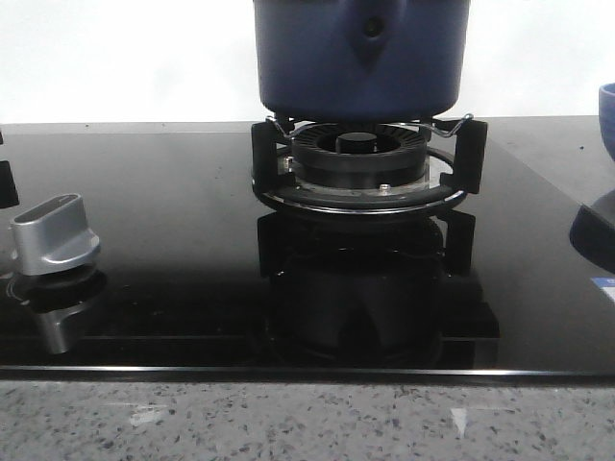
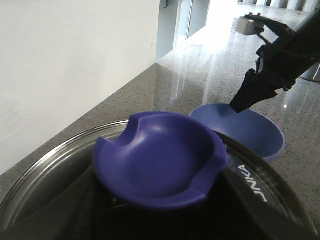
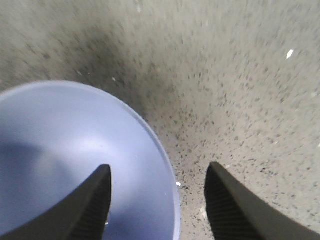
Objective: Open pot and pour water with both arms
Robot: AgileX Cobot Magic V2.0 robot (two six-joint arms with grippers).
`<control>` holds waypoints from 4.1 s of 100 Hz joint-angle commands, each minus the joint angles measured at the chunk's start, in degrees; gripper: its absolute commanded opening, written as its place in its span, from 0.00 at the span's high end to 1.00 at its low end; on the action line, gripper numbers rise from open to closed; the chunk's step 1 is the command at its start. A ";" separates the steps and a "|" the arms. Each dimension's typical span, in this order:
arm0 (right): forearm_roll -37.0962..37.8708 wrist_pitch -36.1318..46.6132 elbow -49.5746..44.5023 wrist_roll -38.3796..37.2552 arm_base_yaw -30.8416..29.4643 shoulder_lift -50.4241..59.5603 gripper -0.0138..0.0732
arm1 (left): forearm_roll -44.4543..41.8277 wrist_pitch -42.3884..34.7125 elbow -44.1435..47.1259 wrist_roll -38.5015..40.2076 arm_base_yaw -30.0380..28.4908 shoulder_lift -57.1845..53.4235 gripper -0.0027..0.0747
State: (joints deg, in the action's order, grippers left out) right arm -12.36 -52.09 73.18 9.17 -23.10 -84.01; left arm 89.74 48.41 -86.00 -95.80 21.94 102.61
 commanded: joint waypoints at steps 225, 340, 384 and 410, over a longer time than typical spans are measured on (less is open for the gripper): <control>-36.65 2.35 1.97 20.26 -0.14 10.79 0.91 | 0.24 10.63 -2.06 8.67 -18.99 -18.19 0.99; -44.73 34.15 -44.72 46.15 14.77 56.14 0.90 | 8.65 -32.84 55.84 -0.22 -20.75 -68.16 0.99; -44.84 33.52 -55.20 46.15 14.77 69.12 0.90 | 9.31 -32.60 66.34 -0.12 -20.75 -81.54 0.99; -44.84 33.52 -55.31 46.15 14.77 69.12 0.90 | 9.31 -32.60 66.34 -0.12 -20.75 -81.44 0.99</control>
State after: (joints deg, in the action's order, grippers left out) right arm -55.67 -20.98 16.54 54.84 -8.41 -14.58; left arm 97.39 15.13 -18.08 -95.82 1.31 20.76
